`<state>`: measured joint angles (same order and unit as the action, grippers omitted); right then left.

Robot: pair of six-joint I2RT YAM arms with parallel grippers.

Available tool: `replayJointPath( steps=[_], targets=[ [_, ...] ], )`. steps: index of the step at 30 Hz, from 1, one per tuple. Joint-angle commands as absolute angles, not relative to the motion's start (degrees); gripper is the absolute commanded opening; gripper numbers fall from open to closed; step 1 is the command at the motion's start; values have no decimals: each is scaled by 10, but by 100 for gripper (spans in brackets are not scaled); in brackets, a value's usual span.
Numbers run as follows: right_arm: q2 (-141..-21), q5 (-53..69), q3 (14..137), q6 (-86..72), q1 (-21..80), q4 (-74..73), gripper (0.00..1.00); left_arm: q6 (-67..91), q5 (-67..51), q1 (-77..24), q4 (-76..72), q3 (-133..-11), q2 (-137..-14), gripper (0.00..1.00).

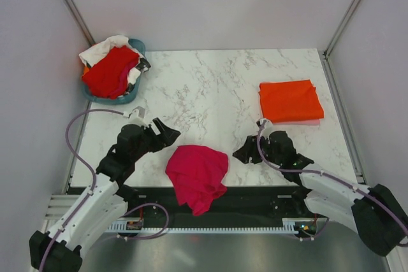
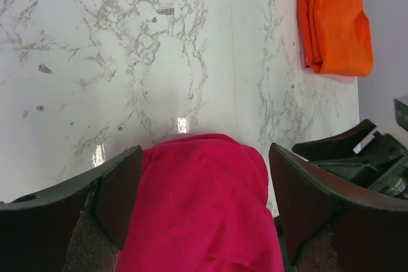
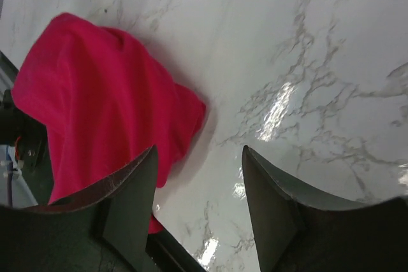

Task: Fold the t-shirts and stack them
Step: Flatten the tshirt out

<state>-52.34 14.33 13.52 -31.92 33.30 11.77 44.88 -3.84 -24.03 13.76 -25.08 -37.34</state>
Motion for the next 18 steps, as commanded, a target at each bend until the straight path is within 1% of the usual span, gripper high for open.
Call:
replayJointPath(
  steps=[1,3,5,7,8,11,12,13,14,15,16,17,18],
  targets=[
    [-602,256,156,-363,349,192,64,388,-60,-243,165,-250,-349,87],
    [-648,262,166,-372,370,205,66,390,-61,-243,165,-252,-347,87],
    [-675,258,180,-371,386,211,67,395,-61,-243,165,-254,-356,87],
    [-712,255,191,-377,409,221,64,396,-62,-243,164,-255,-363,87],
    [-723,258,192,-380,417,238,61,396,-62,-243,164,-255,-371,87],
    [-759,265,208,-388,428,260,38,398,-73,-242,164,-251,-381,86],
    [-764,261,214,-387,428,258,25,399,-77,-243,163,-249,-381,86],
    [-763,253,229,-382,428,251,19,400,-80,-243,163,-247,-380,86],
    [-761,237,241,-371,427,226,15,402,-81,-243,163,-243,-379,86],
    [-757,225,256,-360,427,206,6,405,-83,-242,163,-237,-374,86],
    [-747,210,292,-350,426,153,4,407,-83,-242,160,-234,-373,86],
    [-742,161,315,-329,425,122,0,409,-84,-243,158,-230,-371,86],
    [-730,134,338,-323,417,90,0,412,-85,-243,149,-220,-369,86]
  ],
)
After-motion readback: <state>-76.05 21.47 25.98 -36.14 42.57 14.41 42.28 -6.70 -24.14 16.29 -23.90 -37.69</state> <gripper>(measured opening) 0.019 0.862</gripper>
